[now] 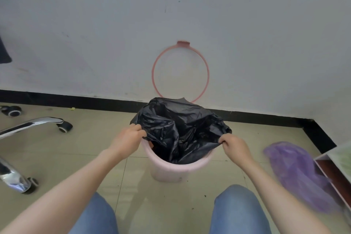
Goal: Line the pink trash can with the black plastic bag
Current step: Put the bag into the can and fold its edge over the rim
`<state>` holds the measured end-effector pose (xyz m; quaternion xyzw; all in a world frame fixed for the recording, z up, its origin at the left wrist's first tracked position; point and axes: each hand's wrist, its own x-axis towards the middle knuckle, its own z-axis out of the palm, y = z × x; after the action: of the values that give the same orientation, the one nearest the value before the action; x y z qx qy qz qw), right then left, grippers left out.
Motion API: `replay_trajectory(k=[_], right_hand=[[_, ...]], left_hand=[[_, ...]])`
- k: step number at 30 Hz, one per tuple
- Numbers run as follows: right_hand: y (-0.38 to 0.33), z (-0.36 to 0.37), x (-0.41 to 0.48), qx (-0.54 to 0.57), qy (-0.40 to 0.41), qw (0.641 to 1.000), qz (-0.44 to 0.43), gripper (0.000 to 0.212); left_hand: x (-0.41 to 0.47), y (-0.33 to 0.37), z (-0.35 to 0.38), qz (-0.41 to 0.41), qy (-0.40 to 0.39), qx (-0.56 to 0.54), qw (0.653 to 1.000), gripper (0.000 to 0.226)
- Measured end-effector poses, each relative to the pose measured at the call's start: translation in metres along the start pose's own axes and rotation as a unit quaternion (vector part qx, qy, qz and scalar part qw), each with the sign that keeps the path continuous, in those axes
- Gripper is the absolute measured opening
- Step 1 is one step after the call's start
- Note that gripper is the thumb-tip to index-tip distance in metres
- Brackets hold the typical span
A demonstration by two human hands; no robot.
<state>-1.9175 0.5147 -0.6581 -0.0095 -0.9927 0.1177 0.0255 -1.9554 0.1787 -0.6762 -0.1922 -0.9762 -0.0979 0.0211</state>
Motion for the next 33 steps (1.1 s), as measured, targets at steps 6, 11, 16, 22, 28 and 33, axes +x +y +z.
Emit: replay_trajectory(k=[6,11,16,22,28,33], right_hand=[[0.03,-0.008,-0.003,0.03,0.047,0.992,0.117,0.021],[0.034,0.002,-0.008,0.01,0.063,0.989,0.131,0.024],[0.026,0.01,-0.01,-0.043,0.059,0.995,0.072,0.035],[0.019,0.013,-0.023,-0.126,0.032,0.99,-0.061,0.043],[0.013,0.025,-0.037,-0.054,0.027,0.99,-0.131,0.041],[0.012,0.028,-0.036,0.05,-0.008,0.997,-0.05,0.03]], left_hand=[[-0.005,-0.019,-0.008,-0.088,0.092,-0.096,0.987,0.019],[-0.007,-0.032,-0.007,-0.137,0.093,-0.098,0.981,0.019],[-0.01,-0.023,-0.015,-0.076,0.153,-0.046,0.984,0.009],[-0.022,-0.031,-0.024,-0.015,0.109,0.067,0.992,0.036],[-0.032,-0.01,0.007,0.137,0.077,0.121,0.98,0.049],[-0.022,0.023,0.016,0.146,0.038,0.105,0.983,0.05]])
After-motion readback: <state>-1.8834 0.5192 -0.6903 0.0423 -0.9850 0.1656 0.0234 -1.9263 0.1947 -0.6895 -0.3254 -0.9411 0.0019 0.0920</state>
